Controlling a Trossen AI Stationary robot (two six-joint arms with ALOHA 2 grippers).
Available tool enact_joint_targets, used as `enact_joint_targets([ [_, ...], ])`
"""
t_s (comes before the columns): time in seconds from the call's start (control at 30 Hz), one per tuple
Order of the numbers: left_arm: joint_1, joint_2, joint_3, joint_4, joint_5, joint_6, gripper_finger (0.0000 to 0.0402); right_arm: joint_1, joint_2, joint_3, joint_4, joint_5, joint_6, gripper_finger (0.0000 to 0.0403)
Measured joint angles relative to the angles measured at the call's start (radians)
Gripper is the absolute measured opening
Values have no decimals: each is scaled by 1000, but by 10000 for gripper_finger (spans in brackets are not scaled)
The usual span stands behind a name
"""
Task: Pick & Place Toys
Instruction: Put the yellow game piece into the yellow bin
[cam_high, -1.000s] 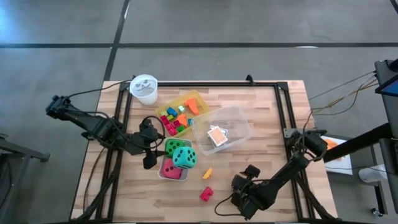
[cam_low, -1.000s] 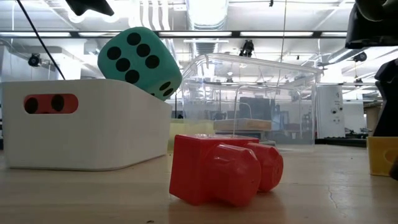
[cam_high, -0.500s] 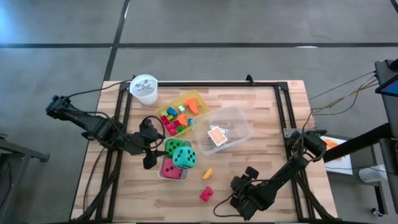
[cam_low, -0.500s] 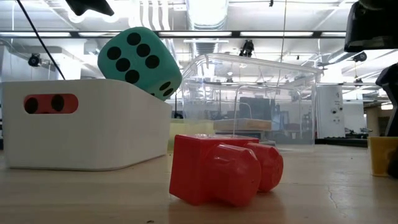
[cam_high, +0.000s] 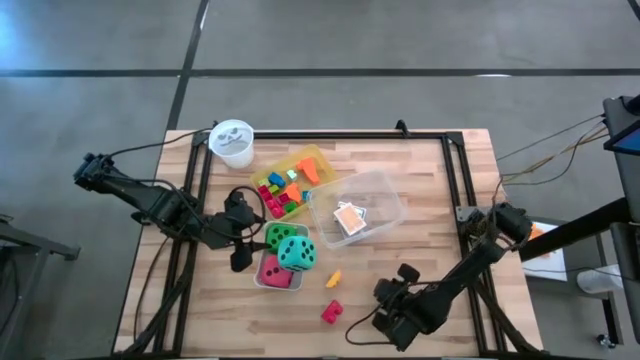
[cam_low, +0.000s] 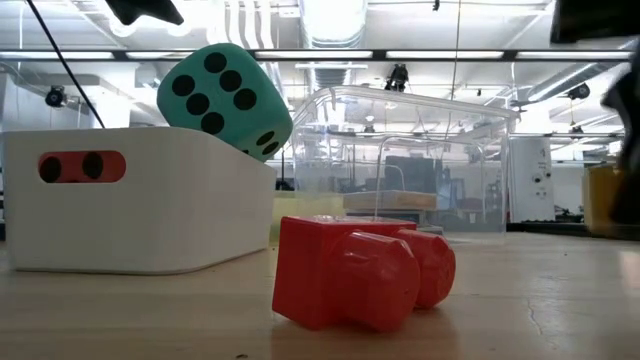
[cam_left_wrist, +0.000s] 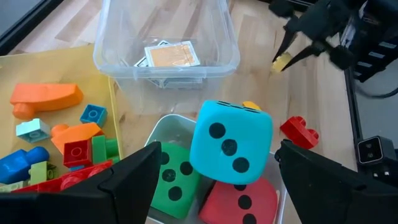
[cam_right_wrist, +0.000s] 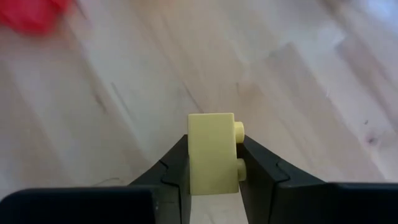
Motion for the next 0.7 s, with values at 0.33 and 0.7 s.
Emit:
enact_joint_targets([
  [0.33, 0, 5, 0, 179, -32, -25, 314, 1, -194, 28, 11, 209, -178, 85],
  [0.7, 36, 20, 0, 462, -25, -164, 314, -13, -300, 136, 27, 463, -712, 85],
])
